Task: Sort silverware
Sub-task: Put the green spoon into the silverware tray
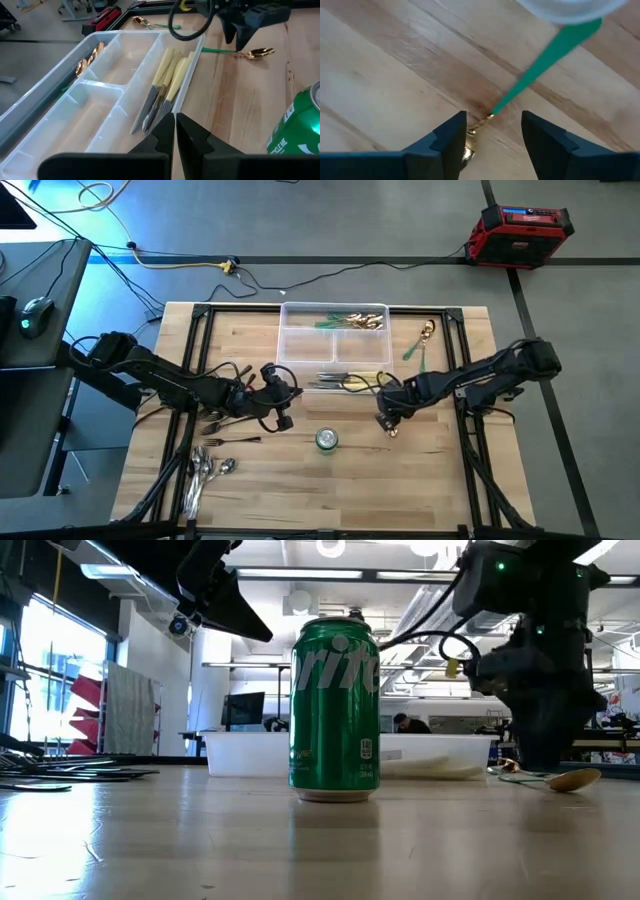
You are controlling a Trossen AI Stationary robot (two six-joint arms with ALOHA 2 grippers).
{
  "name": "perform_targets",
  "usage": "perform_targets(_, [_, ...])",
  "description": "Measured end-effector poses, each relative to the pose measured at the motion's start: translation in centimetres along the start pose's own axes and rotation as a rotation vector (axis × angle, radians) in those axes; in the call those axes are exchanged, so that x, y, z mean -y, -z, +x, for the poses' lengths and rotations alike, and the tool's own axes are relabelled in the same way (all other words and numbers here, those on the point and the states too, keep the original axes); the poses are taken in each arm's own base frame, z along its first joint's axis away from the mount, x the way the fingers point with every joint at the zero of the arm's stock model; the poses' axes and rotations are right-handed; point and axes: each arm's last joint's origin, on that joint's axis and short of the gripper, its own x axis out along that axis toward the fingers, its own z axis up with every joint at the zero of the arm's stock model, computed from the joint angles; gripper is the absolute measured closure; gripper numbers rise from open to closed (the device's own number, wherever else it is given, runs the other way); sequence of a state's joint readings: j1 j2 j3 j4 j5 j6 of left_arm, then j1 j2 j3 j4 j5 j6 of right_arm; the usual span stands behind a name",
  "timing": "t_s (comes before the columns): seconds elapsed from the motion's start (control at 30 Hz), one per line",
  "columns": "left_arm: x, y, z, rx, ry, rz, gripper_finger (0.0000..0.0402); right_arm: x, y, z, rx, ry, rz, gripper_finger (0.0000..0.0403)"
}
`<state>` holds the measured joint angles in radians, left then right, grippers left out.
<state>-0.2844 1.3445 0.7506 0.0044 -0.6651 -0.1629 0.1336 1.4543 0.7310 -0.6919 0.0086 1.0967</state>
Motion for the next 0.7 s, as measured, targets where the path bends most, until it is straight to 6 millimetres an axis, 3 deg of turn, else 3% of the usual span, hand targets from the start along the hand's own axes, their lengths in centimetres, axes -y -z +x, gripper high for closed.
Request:
perform_targets(0.43, [0.0, 0.0, 0.0, 0.002, 0.003, -0.002, 0.0402, -0.2, 0.1, 2.8, -0.041, 0.055, -0.040, 0.0264])
perform_targets(0.53, [0.0, 0.0, 0.0, 0.001, 0.003, -0.002, 0.0402, -0.2, 0.2, 2.9, -0.058, 0.058, -0.067, 0.0294])
perform_targets(0.7, [0.0, 0.0, 0.0, 0.001, 0.003, -0.002, 0.0402, -0.5, 0.1, 2.6, -0.091, 0.035, -0.140, 0.0384])
